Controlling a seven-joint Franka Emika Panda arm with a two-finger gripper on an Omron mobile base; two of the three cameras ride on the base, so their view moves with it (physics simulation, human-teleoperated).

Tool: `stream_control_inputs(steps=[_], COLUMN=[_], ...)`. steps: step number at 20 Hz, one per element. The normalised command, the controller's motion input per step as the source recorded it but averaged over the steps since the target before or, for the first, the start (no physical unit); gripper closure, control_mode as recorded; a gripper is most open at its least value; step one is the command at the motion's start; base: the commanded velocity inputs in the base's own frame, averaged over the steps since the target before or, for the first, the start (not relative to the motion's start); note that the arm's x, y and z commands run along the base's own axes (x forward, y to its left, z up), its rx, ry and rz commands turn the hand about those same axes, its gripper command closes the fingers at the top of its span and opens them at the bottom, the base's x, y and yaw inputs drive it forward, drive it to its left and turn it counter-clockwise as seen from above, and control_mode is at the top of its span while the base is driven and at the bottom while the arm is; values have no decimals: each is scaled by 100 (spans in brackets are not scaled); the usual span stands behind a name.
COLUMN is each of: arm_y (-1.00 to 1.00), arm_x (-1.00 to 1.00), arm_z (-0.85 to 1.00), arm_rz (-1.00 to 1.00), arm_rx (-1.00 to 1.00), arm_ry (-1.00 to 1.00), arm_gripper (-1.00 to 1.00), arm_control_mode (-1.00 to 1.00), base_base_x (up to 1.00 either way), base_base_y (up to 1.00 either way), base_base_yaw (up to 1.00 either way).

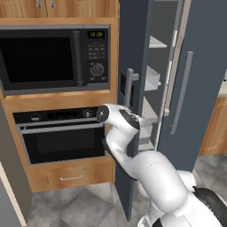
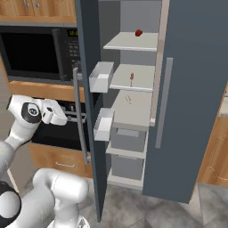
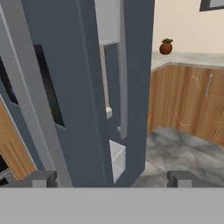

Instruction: Store the kebab skewer in the freezer for long-term storage. Close the freezer door after placing the cooked food.

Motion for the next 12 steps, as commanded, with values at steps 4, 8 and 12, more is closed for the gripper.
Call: stream_control_inputs(steps=[4, 8, 12], arm_y=[-5, -4, -27], arm_x=[43, 44, 45], arm_z=[-9, -12, -14], arm_rz=[-6, -5, -1], arm_rx=[0, 0, 0], arm_ry=[12, 8, 5], arm_gripper=[-100, -100, -100], arm_control_mode=[-100, -100, -100], base_base_x=[0, 0, 0], base_base_y=[0, 0, 0], base_base_yaw=[0, 0, 0])
